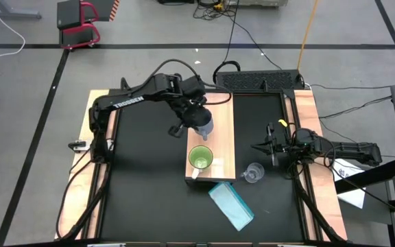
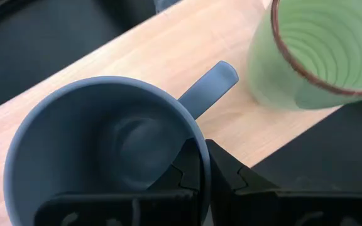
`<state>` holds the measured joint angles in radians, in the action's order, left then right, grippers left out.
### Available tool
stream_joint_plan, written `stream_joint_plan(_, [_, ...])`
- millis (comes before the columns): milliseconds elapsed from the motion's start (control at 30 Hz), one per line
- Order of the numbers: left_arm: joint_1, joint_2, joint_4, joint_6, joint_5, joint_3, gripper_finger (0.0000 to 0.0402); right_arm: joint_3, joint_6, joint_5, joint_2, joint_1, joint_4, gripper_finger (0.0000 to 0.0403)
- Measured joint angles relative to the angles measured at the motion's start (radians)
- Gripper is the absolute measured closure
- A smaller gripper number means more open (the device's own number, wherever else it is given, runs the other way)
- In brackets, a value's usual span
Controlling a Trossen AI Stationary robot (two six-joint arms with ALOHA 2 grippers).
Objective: Stack small to large cups/mugs on shelf
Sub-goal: Put the blue mug on the shelf
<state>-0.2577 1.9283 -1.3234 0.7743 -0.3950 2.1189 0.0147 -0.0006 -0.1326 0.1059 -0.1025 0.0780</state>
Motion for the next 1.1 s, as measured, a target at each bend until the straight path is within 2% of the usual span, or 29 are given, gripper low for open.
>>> stream_joint_plan(633, [0.007,0.030,-0.017,0.042,-0.002,-0.001,0.0396,0.000,-0.019,0.000,0.000,0.000,0.000,0.0403])
stream_joint_plan(767, [0.011,0.030,-0.016,0.044,-0.050,-0.001,0.0396,0.000,-0.019,0.000,0.000,0.000,0.000,0.0403])
stream_joint_plan(1100, [0.012,0.030,-0.012,0.025,-0.095,-0.002,0.0396,0.000,-0.019,0.000,0.000,0.000,-0.005,0.0403])
